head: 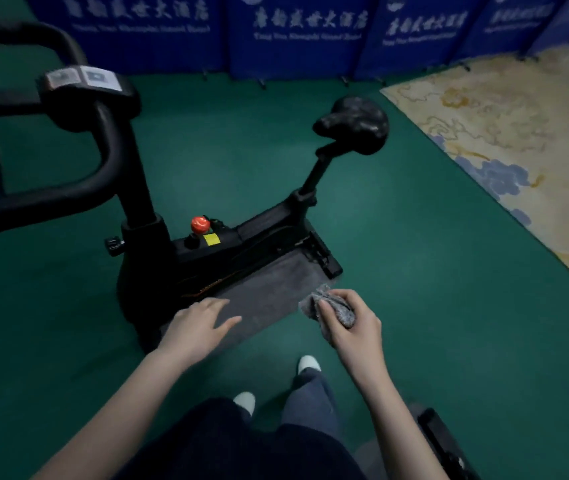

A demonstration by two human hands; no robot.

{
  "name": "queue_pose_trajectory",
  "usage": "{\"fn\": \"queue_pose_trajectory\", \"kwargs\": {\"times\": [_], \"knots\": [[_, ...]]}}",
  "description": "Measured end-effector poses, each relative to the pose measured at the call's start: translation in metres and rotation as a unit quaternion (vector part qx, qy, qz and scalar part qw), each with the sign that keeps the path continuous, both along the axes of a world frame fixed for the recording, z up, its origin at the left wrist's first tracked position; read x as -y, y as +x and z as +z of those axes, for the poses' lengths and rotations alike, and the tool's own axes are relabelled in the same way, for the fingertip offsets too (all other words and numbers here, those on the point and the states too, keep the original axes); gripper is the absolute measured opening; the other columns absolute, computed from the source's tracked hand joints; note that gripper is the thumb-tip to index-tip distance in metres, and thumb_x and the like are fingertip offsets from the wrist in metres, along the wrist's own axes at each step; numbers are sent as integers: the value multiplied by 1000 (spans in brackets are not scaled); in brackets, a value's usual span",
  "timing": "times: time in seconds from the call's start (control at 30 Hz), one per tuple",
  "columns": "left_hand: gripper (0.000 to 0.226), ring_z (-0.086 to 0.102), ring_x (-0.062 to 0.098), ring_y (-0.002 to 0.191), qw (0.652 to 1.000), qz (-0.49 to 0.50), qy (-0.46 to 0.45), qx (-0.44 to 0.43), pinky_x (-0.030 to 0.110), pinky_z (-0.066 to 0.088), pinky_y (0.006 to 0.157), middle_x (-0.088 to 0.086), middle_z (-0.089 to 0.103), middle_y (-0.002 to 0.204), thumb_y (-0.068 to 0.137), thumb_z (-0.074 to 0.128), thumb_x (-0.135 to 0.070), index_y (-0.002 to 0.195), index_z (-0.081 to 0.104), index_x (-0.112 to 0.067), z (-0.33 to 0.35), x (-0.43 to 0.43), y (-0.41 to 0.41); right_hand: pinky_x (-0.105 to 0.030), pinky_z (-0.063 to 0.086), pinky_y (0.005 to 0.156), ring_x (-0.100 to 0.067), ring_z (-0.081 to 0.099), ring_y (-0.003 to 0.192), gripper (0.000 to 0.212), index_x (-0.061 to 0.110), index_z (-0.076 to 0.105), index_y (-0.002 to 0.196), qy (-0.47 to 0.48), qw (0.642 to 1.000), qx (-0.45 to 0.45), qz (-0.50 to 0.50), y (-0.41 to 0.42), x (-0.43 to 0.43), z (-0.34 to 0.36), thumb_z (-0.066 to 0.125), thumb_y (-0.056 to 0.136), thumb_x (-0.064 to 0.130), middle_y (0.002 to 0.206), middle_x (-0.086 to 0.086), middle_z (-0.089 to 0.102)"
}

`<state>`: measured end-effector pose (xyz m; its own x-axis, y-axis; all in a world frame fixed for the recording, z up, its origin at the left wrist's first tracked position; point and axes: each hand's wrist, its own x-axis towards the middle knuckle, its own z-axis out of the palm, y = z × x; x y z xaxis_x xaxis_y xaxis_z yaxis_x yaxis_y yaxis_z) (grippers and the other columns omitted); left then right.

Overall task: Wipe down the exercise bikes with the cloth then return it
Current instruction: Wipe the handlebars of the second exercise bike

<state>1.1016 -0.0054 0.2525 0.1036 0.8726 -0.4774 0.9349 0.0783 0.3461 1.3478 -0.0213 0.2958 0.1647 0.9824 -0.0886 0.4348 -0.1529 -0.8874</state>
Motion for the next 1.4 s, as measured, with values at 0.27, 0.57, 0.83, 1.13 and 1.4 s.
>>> {"fn": "queue_pose_trajectory", "kwargs": {"times": [0.27, 0.57, 0.83, 1.13, 1.4], "knots": [[63, 36, 13, 136, 972, 236, 2, 17, 32, 31, 111, -6, 34, 151, 94, 35, -59, 146, 33, -24, -3, 5, 45, -4, 41, 56, 6, 62, 69, 13, 33, 62, 81, 5, 975, 6, 222, 38, -99, -6, 71, 85, 24, 79, 22, 68], [64, 34, 8, 135, 901, 432, 25, 31, 28, 29, 111, -11, 31, 151, 92, 34, -62, 146, 31, -27, 9, 40, 82, -6, 42, 57, 7, 62, 71, 12, 32, 64, 82, -2, 925, -33, 378, 18, -166, -2, 70, 87, 22, 80, 23, 68], [63, 36, 9, 134, 845, 529, 80, 2, 25, 29, 111, -9, 35, 150, 93, 35, -59, 146, 32, -25, 26, 39, 60, -8, 43, 63, 0, 64, 79, 6, 28, 65, 86, 24, 859, -78, 505, -58, -188, 22, 69, 87, 23, 83, 16, 69], [62, 34, 8, 135, 790, 594, 151, -17, 25, 26, 113, -8, 38, 148, 93, 36, -56, 146, 33, -25, 43, 33, 2, -9, 46, 70, -2, 66, 80, 4, 29, 66, 87, 103, 814, -164, 548, -138, -201, 74, 66, 83, 30, 86, 11, 71], [65, 38, 9, 131, 723, 663, 190, -36, 28, 27, 113, -6, 44, 144, 88, 33, -60, 143, 38, -25, 55, 51, -37, -7, 46, 70, -1, 65, 82, 8, 27, 66, 91, 142, 757, -211, 602, -203, -201, 127, 68, 85, 23, 87, 15, 69]]}}
